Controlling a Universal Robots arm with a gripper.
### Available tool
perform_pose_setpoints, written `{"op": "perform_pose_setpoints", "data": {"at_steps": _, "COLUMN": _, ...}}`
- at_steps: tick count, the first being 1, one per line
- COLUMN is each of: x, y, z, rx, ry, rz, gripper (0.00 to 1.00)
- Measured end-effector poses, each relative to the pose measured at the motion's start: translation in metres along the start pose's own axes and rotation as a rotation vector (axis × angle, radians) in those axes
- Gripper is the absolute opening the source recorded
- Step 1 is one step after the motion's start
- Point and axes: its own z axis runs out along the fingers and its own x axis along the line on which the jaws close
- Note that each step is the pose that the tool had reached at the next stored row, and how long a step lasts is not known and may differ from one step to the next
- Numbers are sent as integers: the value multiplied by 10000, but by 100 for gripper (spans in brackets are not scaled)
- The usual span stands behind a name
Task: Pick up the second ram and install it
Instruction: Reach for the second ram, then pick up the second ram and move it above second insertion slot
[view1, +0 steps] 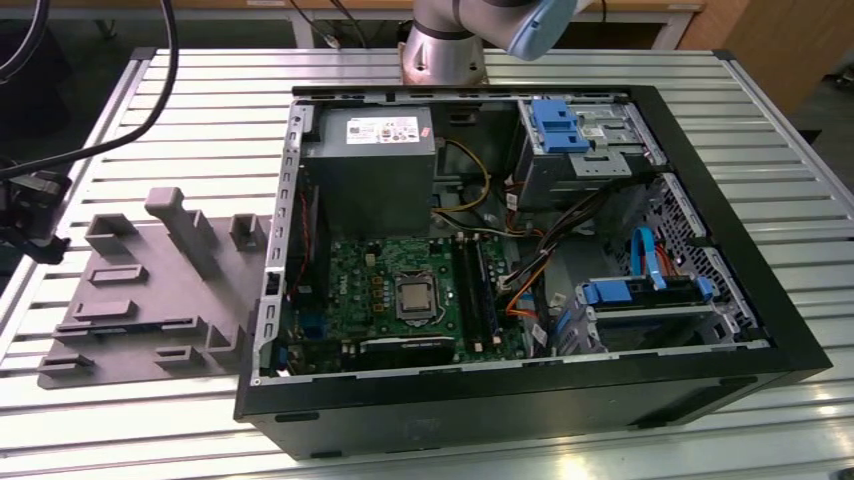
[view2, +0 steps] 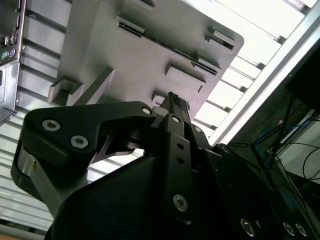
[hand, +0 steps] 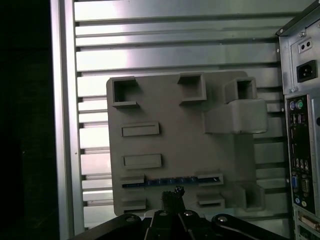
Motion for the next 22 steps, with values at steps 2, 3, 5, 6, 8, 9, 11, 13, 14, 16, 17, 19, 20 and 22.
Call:
{"op": "perform_pose_setpoints", "data": {"at_steps": 2, "x": 3, "y": -1, "z": 8, "rx": 1, "ry": 1, "rz": 2, "gripper": 11}}
{"op": "perform_pose_setpoints", "data": {"at_steps": 3, "x": 4, "y": -2, "z": 12, "rx": 1, "ry": 1, "rz": 2, "gripper": 11}}
{"op": "perform_pose_setpoints", "data": {"at_steps": 5, "x": 5, "y": -4, "z": 20, "rx": 0, "ry": 0, "rz": 1, "gripper": 11}}
{"op": "perform_pose_setpoints", "data": {"at_steps": 6, "x": 6, "y": -4, "z": 23, "rx": 1, "ry": 0, "rz": 1, "gripper": 11}}
{"op": "perform_pose_setpoints", "data": {"at_steps": 8, "x": 8, "y": -5, "z": 26, "rx": 0, "ry": 0, "rz": 2, "gripper": 11}}
{"op": "perform_pose_setpoints", "data": {"at_steps": 9, "x": 9, "y": -5, "z": 29, "rx": 0, "ry": 0, "rz": 1, "gripper": 11}}
{"op": "perform_pose_setpoints", "data": {"at_steps": 11, "x": 9, "y": -5, "z": 31, "rx": 0, "ry": 0, "rz": 1, "gripper": 11}}
{"op": "perform_pose_setpoints", "data": {"at_steps": 13, "x": 9, "y": -5, "z": 32, "rx": -1, "ry": 0, "rz": -8, "gripper": 11}}
{"op": "perform_pose_setpoints", "data": {"at_steps": 14, "x": 9, "y": -5, "z": 32, "rx": 0, "ry": 1, "rz": -20, "gripper": 11}}
{"op": "perform_pose_setpoints", "data": {"at_steps": 16, "x": 9, "y": -5, "z": 31, "rx": -1, "ry": 2, "rz": -48, "gripper": 11}}
{"op": "perform_pose_setpoints", "data": {"at_steps": 17, "x": 9, "y": -5, "z": 32, "rx": -2, "ry": 3, "rz": -63, "gripper": 11}}
{"op": "perform_pose_setpoints", "data": {"at_steps": 19, "x": 9, "y": -5, "z": 32, "rx": -2, "ry": 4, "rz": -93, "gripper": 11}}
{"op": "perform_pose_setpoints", "data": {"at_steps": 20, "x": 9, "y": -5, "z": 31, "rx": -2, "ry": 5, "rz": -110, "gripper": 11}}
{"op": "perform_pose_setpoints", "data": {"at_steps": 22, "x": 9, "y": -5, "z": 32, "rx": -3, "ry": 5, "rz": -120, "gripper": 11}}
